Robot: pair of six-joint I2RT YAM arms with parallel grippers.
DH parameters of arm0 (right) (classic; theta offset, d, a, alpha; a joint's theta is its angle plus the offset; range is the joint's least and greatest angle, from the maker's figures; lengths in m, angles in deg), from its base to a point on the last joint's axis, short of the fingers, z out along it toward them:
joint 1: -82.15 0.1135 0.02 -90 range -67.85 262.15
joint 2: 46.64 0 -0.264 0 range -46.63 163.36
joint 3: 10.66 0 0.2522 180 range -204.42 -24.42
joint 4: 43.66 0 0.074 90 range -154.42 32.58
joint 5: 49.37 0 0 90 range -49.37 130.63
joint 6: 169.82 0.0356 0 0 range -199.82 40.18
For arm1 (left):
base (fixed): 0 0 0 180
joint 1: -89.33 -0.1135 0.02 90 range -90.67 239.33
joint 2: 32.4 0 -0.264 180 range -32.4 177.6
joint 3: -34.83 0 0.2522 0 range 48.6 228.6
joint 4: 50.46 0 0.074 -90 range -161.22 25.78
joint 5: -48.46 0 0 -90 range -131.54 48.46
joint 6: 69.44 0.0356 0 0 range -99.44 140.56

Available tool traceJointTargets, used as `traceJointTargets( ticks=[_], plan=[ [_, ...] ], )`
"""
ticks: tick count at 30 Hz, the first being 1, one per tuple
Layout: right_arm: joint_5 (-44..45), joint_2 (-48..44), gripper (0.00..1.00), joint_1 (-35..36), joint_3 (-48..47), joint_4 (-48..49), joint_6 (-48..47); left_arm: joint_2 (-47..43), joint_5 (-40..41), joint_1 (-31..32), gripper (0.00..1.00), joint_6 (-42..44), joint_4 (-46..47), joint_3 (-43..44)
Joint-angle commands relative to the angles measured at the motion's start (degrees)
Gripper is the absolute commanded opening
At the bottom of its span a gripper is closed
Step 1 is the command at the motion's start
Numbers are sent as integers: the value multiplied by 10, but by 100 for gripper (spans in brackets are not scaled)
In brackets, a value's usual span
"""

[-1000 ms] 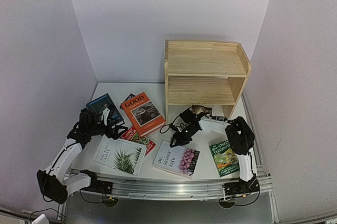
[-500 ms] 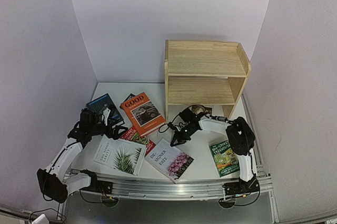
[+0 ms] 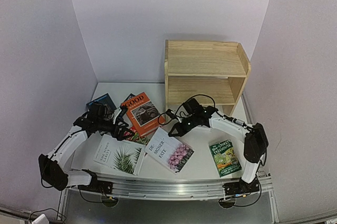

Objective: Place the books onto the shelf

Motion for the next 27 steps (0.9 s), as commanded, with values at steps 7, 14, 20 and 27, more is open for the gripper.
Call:
traceJointTargets(
  ticks=[7, 14, 20, 27],
  plan=[
    [31, -72, 0, 11, 11, 34, -57, 126, -64, 85, 100, 70, -16, 67],
    [20, -104, 0, 15, 14, 54, -67, 185, -115, 90, 100, 80, 30, 101],
    [19, -103, 0, 16, 1, 65, -67, 190, -152, 103, 100, 106, 29, 108],
    [-10, -93, 0, 18, -28, 69, -101, 199, -113, 110, 100, 77, 57, 112]
  ],
)
